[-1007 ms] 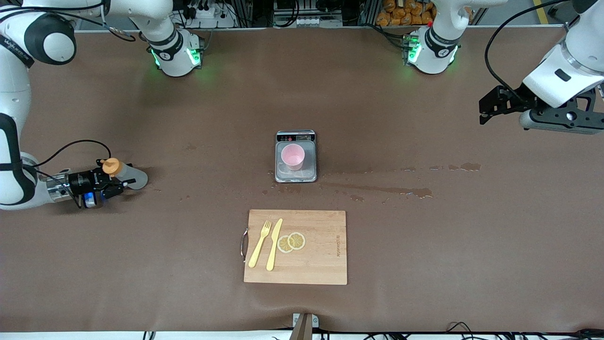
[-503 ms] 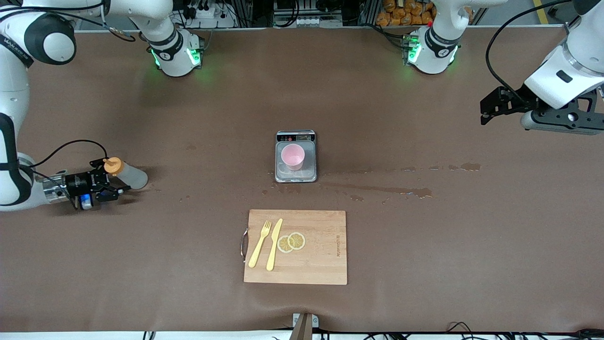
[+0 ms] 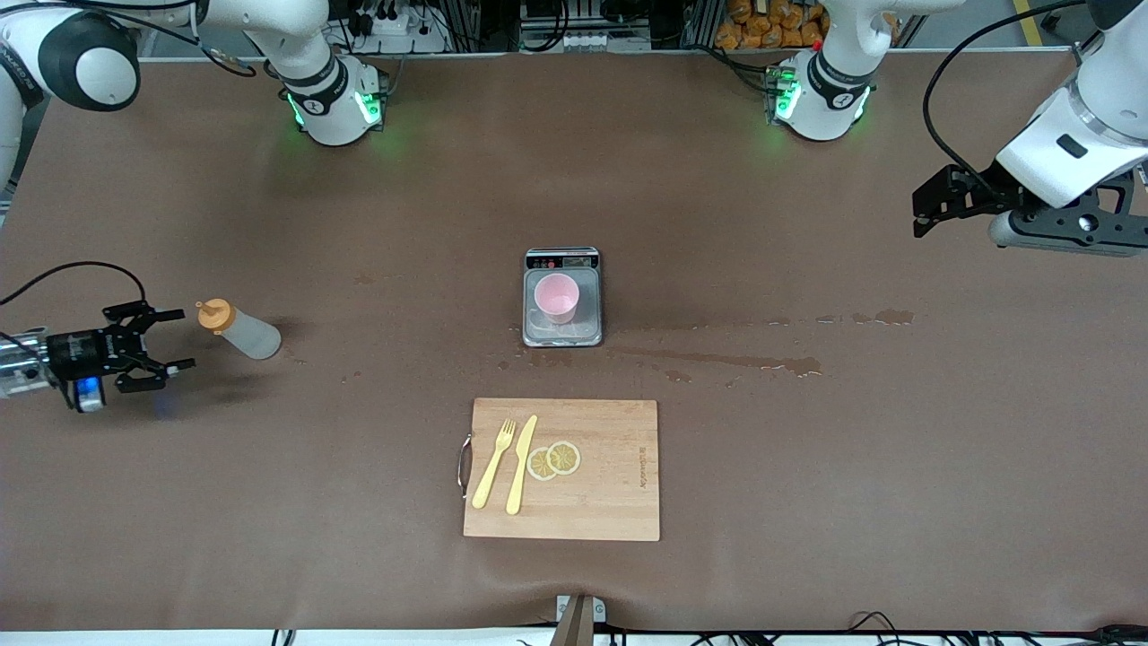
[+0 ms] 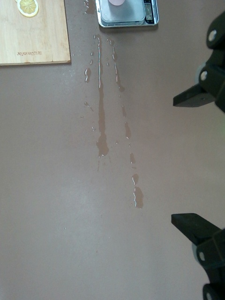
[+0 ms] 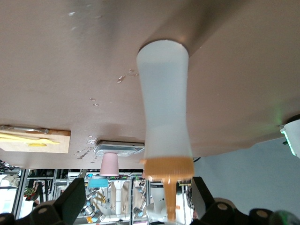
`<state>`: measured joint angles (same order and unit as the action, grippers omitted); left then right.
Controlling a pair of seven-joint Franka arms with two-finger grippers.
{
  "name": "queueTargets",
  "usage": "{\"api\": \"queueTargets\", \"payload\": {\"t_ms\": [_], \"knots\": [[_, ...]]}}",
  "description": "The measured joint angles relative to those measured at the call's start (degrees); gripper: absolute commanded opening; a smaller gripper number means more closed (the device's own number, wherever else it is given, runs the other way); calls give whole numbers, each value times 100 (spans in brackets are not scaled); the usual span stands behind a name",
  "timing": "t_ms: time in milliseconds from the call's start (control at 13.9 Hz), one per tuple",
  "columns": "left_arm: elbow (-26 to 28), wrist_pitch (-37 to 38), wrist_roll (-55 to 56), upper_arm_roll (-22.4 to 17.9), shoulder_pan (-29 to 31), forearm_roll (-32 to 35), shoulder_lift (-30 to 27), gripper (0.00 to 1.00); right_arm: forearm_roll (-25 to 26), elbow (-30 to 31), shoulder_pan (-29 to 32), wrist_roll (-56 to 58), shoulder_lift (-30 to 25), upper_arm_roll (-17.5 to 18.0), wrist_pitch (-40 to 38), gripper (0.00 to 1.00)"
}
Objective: Add sauce to pink cup with both arms
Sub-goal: 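Open the right gripper and release the white squeeze bottle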
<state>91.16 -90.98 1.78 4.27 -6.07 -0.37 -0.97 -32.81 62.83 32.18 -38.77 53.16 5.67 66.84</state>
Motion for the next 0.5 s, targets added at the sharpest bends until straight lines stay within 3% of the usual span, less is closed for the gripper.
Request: {"api": "queueTargets", "payload": {"t_ms": [503], "knots": [[10,0,0,-2,1,0,0,100,409,-331,-685,-43,-721,48,-152,100]]}}
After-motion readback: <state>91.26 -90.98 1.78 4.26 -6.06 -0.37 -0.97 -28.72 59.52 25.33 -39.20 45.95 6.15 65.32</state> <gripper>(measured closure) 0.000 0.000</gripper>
